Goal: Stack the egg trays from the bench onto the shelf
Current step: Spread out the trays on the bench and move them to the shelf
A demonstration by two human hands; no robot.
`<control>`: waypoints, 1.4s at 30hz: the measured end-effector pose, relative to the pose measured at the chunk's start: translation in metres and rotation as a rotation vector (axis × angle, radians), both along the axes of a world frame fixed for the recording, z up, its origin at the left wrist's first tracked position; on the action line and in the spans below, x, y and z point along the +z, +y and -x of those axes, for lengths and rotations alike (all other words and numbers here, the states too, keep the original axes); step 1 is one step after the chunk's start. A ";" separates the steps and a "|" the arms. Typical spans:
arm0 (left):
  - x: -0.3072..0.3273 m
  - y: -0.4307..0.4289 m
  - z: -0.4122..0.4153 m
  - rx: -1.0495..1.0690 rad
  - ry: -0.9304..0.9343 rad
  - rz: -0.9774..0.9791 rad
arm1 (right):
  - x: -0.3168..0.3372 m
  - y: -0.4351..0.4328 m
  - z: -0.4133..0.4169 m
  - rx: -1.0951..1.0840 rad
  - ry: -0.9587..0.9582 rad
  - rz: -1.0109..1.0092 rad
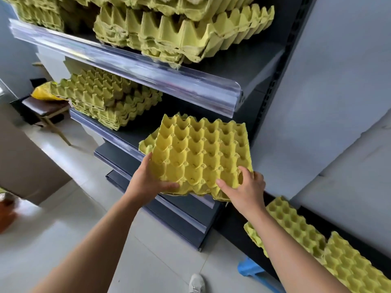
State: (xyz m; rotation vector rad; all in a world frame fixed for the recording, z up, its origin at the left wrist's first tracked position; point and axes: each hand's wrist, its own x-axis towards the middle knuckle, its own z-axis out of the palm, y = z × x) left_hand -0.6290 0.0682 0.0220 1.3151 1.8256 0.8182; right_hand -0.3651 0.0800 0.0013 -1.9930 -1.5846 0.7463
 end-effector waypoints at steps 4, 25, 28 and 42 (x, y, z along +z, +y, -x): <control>-0.010 0.040 0.025 -0.024 0.040 0.031 | -0.006 0.028 0.022 0.009 0.019 0.042; -0.044 0.183 0.096 -0.396 0.132 0.059 | -0.034 0.077 0.123 -0.358 -0.053 0.163; -0.058 0.196 0.103 -0.452 0.195 0.057 | -0.035 0.078 0.125 -0.372 -0.055 0.185; -0.021 0.138 0.034 -0.746 0.650 -0.466 | -0.006 0.012 0.097 -0.295 -0.420 -0.210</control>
